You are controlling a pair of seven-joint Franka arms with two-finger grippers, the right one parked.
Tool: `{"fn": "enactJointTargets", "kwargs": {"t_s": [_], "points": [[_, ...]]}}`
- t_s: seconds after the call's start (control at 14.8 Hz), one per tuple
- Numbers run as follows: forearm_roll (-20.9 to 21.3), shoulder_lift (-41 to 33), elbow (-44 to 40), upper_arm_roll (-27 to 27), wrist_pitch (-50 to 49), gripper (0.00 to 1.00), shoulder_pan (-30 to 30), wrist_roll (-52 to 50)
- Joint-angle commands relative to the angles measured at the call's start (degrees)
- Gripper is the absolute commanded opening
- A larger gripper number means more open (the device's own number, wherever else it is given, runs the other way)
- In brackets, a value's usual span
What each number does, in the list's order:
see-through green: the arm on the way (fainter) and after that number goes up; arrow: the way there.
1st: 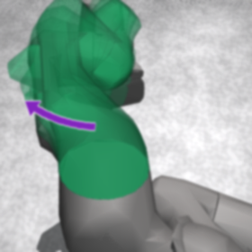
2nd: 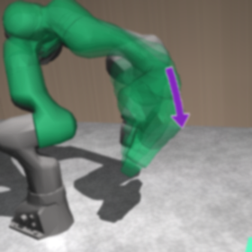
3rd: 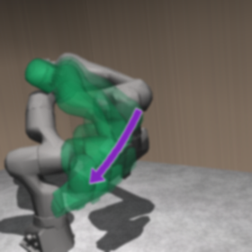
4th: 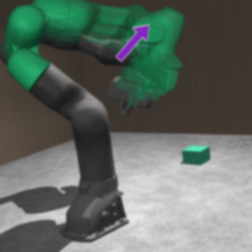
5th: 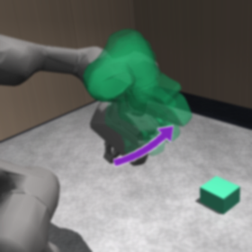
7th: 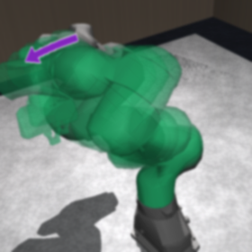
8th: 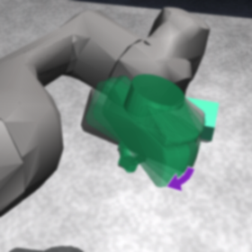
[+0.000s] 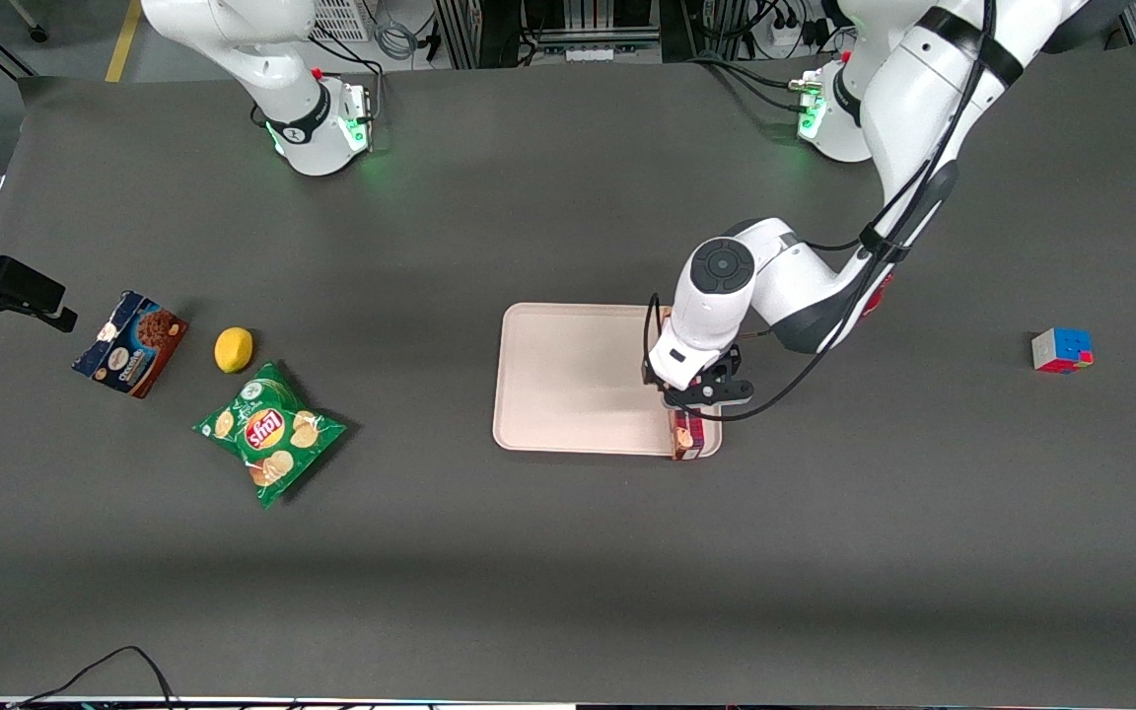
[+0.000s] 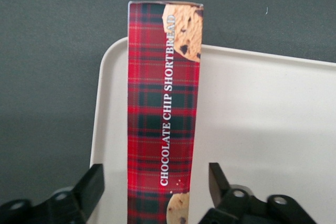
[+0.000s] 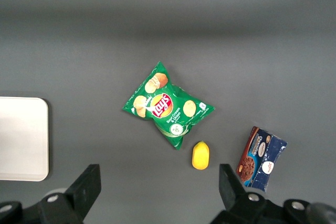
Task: Place red cookie box on tray
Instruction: 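Open the left gripper, releasing the box flat on the tray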
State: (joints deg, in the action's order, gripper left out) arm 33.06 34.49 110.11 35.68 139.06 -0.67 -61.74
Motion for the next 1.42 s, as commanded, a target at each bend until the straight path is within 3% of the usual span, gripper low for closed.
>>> {"fn": "enactJointTargets", "kwargs": {"t_s": [0.0, 0.41, 0.68, 0.74, 1.01, 1.15, 1.35], "points": [[1.13, 0.13, -1.04, 0.18, -1.69, 1.00, -0.30, -1.27], [1.05, -0.83, -3.14, 0.35, -2.73, 1.00, -0.21, -1.19], [-0.53, -3.64, -11.30, 4.47, -19.57, 1.00, -0.03, 1.26], [-1.75, -4.25, -14.19, 5.44, -24.40, 1.00, -0.03, 4.32], [-13.88, -10.48, -24.06, 5.19, -39.37, 1.00, 0.40, 18.65], [-16.52, -15.83, -24.24, 2.39, -42.02, 1.00, 0.50, 22.26], [-21.35, -23.31, -23.98, -4.71, -46.67, 1.00, 0.50, 35.59]]}}
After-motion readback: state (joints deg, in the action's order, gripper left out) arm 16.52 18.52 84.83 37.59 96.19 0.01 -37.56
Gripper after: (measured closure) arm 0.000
